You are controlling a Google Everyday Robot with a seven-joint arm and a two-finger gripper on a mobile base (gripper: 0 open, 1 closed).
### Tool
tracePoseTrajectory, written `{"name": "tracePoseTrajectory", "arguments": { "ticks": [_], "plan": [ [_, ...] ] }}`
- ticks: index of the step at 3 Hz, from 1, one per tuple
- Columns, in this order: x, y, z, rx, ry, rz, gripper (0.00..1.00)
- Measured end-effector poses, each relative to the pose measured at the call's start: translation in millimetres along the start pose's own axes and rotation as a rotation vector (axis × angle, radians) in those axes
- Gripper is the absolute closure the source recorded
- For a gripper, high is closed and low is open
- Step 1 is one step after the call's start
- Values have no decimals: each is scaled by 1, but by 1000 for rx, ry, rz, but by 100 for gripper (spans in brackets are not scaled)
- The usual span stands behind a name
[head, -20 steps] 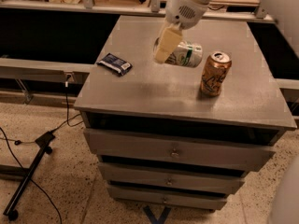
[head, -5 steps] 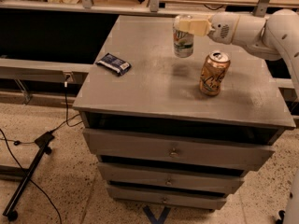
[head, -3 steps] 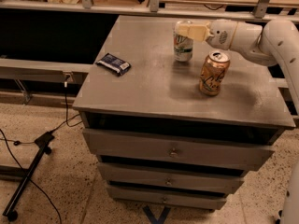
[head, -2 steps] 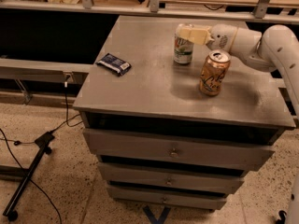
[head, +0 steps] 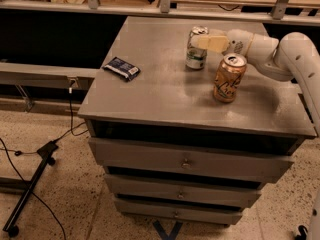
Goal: Place 7up can upright
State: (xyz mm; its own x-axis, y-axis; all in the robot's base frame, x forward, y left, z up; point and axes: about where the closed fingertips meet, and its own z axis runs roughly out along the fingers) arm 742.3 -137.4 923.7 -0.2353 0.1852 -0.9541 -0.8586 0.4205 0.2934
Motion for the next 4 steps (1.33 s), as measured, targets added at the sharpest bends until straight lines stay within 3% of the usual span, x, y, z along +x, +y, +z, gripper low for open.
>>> {"name": "tracePoseTrajectory", "arguments": {
  "ticks": [1,2,3,4],
  "plan": [
    [-20,8,-4,8,61,-74,0],
    [-57,23,-11,20,141,-197,0],
    [-90,35,-19,31,169,-279,0],
    [-90,35,-19,31,169,-279,0]
  ]
}}
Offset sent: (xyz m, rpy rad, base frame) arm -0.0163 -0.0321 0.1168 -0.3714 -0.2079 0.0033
